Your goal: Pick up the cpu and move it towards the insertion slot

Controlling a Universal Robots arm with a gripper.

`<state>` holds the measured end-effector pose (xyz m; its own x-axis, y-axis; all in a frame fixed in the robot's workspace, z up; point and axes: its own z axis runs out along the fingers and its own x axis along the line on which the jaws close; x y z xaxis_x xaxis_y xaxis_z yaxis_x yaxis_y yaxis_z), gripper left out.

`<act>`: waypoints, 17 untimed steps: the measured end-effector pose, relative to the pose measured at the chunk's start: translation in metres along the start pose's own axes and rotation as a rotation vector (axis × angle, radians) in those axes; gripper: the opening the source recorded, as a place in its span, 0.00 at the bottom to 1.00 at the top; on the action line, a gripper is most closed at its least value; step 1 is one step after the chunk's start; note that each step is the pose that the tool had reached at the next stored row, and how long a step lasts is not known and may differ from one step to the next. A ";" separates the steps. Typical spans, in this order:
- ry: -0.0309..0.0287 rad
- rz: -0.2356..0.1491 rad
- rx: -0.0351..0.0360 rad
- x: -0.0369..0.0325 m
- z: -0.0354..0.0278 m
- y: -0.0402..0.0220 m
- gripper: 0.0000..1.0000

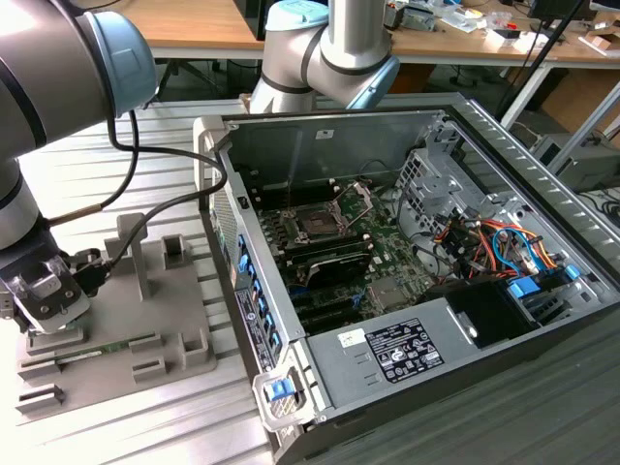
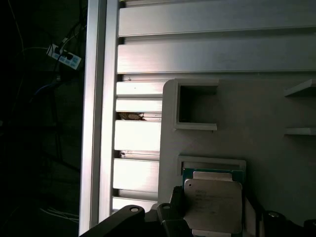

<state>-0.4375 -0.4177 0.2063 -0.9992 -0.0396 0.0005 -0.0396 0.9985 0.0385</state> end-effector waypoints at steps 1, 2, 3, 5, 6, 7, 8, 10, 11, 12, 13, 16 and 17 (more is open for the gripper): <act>0.0000 0.000 0.0000 0.0000 -0.0002 0.0000 0.55; -0.0001 0.000 0.0000 0.0000 -0.0004 0.0000 0.55; -0.0001 0.000 -0.0001 0.0000 -0.0006 0.0001 0.55; 0.0000 0.000 0.0000 0.0000 -0.0012 0.0000 0.55; -0.0001 0.000 -0.0001 0.0000 -0.0013 0.0001 0.55; -0.0001 0.000 0.0000 0.0000 -0.0015 0.0001 0.55; -0.0001 0.000 0.0000 0.0000 -0.0018 0.0001 0.55; 0.0000 0.000 0.0000 0.0000 -0.0025 0.0001 0.55; 0.0000 0.000 0.0000 0.0000 -0.0028 0.0001 0.55; 0.0000 0.000 0.0001 0.0000 -0.0031 0.0001 0.55; -0.0001 0.000 0.0000 0.0000 -0.0034 0.0001 0.55; 0.0000 0.000 0.0000 0.0000 -0.0044 0.0002 0.55; -0.0001 0.000 0.0000 0.0000 -0.0046 0.0002 0.55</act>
<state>-0.4375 -0.4177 0.2109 -0.9992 -0.0397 0.0004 -0.0396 0.9985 0.0386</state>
